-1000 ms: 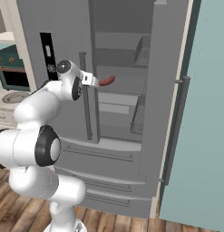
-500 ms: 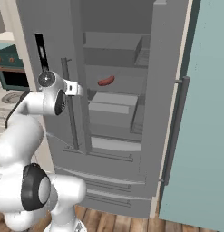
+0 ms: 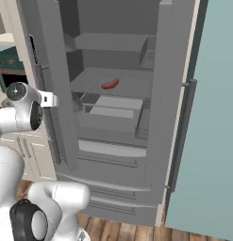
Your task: Move the hot dog bun to the plate on the dining table and place the condiment next to that plate. Then navigate to the fridge and take the sausage and place it on the plate as well.
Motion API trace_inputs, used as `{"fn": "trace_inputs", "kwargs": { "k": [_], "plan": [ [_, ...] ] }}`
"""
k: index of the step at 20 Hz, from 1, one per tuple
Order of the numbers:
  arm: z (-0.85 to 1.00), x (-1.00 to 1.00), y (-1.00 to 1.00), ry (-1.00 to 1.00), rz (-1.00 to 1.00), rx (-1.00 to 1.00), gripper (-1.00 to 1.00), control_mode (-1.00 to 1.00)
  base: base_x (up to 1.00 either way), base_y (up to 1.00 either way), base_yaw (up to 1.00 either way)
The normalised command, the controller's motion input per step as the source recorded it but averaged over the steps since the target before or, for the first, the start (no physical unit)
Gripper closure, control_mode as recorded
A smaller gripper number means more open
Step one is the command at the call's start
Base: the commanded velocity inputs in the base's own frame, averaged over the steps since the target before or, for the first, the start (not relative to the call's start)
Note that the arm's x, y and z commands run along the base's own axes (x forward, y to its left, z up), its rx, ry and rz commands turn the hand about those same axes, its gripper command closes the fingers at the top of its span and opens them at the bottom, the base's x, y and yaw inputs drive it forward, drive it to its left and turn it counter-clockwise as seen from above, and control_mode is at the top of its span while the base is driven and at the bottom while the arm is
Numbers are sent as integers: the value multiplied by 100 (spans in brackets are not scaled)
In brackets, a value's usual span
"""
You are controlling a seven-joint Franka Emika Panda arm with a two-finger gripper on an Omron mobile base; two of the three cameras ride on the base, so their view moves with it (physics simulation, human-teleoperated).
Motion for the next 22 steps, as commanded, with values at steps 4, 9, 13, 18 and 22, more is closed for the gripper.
{"fn": "trace_inputs", "kwargs": {
  "k": [4,9,13,18,22],
  "plan": [
    [1,-60,27,4,1,9,-100,-100,0,0,0],
    [26,-64,-52,3,-5,21,-100,-100,0,0,0],
    [33,-6,-89,18,-6,18,-100,-100,0,0,0],
    [27,15,-77,27,0,19,-100,-100,0,0,0],
    [13,56,-46,31,1,24,-100,-100,0,0,0]
  ]
}}
